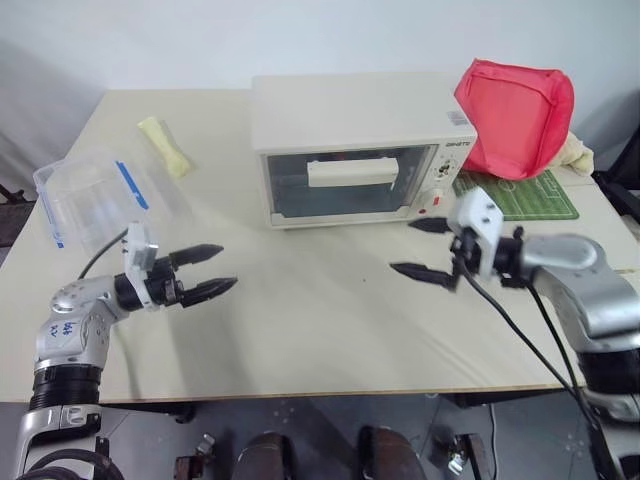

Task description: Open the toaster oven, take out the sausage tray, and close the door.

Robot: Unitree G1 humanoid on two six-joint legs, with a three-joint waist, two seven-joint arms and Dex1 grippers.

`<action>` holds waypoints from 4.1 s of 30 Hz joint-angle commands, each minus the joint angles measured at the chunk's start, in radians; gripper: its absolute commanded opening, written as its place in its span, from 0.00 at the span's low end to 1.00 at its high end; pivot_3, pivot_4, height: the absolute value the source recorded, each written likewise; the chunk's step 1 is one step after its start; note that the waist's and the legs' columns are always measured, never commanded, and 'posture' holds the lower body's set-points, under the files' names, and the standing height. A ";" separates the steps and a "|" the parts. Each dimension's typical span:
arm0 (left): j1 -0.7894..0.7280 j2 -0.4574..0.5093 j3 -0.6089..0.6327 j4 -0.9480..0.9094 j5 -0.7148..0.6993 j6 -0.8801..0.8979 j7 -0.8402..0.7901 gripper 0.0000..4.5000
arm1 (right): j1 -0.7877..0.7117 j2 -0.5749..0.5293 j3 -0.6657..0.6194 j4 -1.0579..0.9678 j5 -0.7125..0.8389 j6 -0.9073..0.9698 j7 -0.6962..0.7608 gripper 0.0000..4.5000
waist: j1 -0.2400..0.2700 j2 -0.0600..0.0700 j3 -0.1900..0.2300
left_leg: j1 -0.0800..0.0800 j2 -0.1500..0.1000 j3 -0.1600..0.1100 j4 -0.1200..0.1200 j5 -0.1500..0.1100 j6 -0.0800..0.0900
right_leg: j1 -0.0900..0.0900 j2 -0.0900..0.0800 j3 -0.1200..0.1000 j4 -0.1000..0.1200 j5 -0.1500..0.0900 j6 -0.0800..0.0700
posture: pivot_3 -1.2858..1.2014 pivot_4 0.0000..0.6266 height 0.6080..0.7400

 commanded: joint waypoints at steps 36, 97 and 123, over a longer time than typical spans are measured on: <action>-0.002 0.069 0.112 -0.170 -0.157 0.086 0.078 0.91 | -0.045 0.037 0.058 -0.105 -0.017 -0.070 0.280 1.00 | -0.021 0.001 0.003 | -0.015 0.001 0.000 0.013 -0.001 -0.002 | -0.012 -0.001 -0.007 0.011 0.000 -0.001 | 0.52 0.24 1.00; -0.400 -0.184 -0.331 0.386 0.255 -0.178 -0.284 0.01 | 0.252 -0.200 -0.164 -0.409 0.001 0.087 -0.031 1.00 | 0.015 -0.005 0.005 | -0.019 0.001 -0.002 0.021 -0.001 -0.001 | -0.011 -0.001 -0.009 0.011 0.000 -0.001 | 0.52 0.24 1.00; -0.017 -0.268 -0.059 -0.213 -0.066 0.132 0.191 0.01 | -0.317 0.247 0.243 0.359 -0.614 -0.313 -0.481 1.00 | -0.027 -0.004 0.004 | -0.025 0.002 -0.007 0.025 -0.001 -0.001 | -0.014 -0.001 -0.011 0.017 0.000 0.000 | 0.52 0.24 1.00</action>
